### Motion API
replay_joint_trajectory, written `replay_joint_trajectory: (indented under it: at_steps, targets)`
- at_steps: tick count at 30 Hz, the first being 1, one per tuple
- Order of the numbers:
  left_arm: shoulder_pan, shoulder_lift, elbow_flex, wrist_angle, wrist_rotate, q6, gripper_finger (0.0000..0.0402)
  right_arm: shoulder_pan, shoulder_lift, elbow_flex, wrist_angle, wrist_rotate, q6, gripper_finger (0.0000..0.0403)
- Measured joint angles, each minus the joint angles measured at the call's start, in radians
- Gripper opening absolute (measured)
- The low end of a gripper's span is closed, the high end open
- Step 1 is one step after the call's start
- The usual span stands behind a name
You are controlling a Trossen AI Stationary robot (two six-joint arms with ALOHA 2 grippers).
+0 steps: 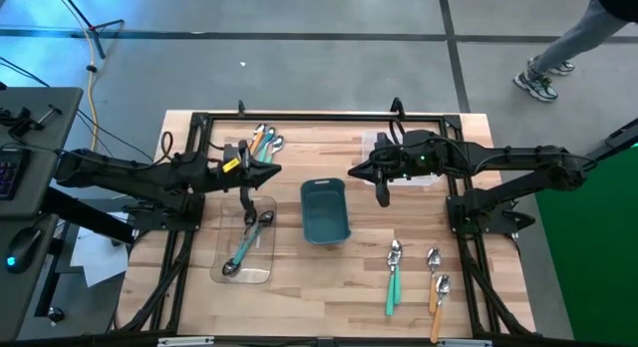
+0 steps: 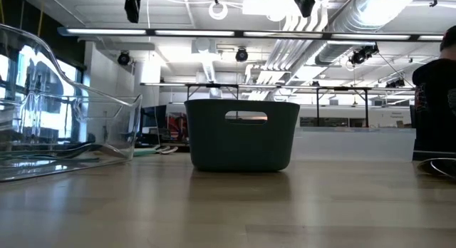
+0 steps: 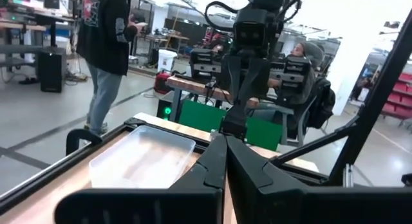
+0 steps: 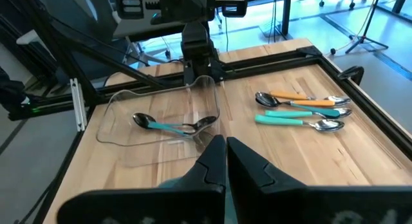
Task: Sort silverware by color (type)
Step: Put the blue spoon into the transparent bin
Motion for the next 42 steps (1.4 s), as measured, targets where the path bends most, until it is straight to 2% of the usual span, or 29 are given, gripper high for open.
replay_joint_trajectory:
  at_steps: [16,24,33,42]
  targets:
    - [0.0,-0.001,0.0,-0.001,0.003,0.044,0.0,0.0,0.0,0.0,0.024,0.0,-0.029,0.0]
    - [0.0,-0.001,0.0,-0.002,0.002,0.054,0.0,0.001,0.009,-0.017,0.221,-0.001,-0.103,0.0]
    - [0.0,-0.001,0.002,-0.01,0.003,0.054,0.0,0.001,-0.03,-0.336,0.733,-0.026,0.034,0.0]
    - [0.0,-0.001,0.002,-0.019,0.002,0.055,0.0,0.001,-0.03,-0.371,0.771,-0.029,0.034,0.0]
